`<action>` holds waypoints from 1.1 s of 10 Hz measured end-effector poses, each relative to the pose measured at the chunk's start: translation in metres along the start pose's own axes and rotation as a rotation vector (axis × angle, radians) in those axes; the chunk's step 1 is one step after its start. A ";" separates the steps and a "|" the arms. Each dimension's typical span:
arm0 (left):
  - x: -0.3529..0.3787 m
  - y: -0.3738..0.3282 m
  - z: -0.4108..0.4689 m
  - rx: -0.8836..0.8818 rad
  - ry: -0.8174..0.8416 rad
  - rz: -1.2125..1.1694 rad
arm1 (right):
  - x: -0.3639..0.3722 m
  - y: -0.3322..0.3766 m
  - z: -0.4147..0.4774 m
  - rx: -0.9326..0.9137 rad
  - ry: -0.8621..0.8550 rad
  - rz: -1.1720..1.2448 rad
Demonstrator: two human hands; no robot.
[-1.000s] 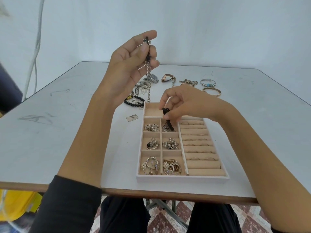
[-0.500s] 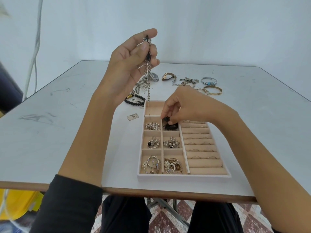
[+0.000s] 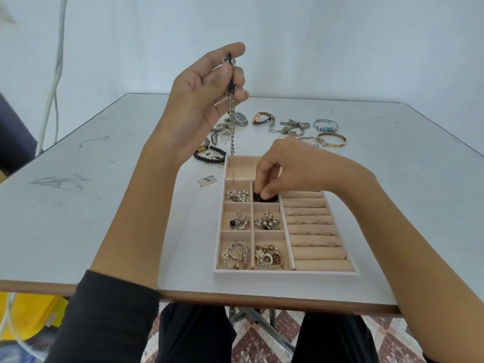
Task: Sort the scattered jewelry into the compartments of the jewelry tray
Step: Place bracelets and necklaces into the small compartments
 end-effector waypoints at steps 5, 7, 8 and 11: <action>0.002 -0.005 -0.002 0.013 0.011 0.006 | -0.036 -0.028 -0.041 0.086 -0.305 0.137; 0.008 -0.011 -0.004 0.028 0.034 -0.003 | -0.014 -0.081 -0.115 0.412 -0.472 0.016; 0.013 -0.013 -0.006 0.032 0.054 -0.005 | 0.017 -0.084 -0.127 0.434 -0.314 -0.104; 0.021 -0.022 -0.011 0.054 0.118 -0.040 | 0.018 -0.081 -0.130 0.395 -0.313 -0.265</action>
Point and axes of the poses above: each hand's wrist, its own z-axis towards the middle knuckle, its own x-axis out of the palm, y = z × x, the point moved 9 cm from there along z, towards the middle knuckle, and after that the axes turned 10 degrees about -y, right-handed, at the moved point
